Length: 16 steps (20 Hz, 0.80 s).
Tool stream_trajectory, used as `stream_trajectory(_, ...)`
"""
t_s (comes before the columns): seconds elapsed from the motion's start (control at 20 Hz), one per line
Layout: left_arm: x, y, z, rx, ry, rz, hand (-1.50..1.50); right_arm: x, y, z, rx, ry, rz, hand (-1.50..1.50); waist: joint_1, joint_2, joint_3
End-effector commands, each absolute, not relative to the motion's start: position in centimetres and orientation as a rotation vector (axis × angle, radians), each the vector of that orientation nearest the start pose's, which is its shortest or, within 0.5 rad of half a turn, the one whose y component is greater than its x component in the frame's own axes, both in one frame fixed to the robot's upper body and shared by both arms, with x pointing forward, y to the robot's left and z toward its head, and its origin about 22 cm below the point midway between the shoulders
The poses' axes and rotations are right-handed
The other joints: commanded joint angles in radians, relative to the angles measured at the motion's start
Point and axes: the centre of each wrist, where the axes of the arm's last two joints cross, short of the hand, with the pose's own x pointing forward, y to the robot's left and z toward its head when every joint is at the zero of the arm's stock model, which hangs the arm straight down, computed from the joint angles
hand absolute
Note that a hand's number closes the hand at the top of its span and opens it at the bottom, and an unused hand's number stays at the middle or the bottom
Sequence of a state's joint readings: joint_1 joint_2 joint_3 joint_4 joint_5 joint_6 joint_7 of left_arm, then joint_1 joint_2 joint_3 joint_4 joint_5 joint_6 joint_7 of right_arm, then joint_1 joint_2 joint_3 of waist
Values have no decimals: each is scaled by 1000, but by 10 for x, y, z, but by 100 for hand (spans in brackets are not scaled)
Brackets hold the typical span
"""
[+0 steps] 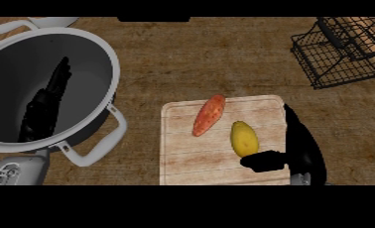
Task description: Pick the lemon from the cutting board and place it in the tiered basket
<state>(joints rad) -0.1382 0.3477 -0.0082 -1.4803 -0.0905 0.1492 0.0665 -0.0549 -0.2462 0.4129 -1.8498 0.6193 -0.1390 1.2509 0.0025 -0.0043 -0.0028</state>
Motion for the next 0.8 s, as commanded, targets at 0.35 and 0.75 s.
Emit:
stream_trajectory(0.35,269,307,33,433,-1528,-228,0,230,-147,63,-749,-473,293,-150,-2,2,0)
stream_trajectory(0.75,274,300,33,439,-1525,-233,0,234,-140,64,-738,-473,308,-150,-1,4,1)
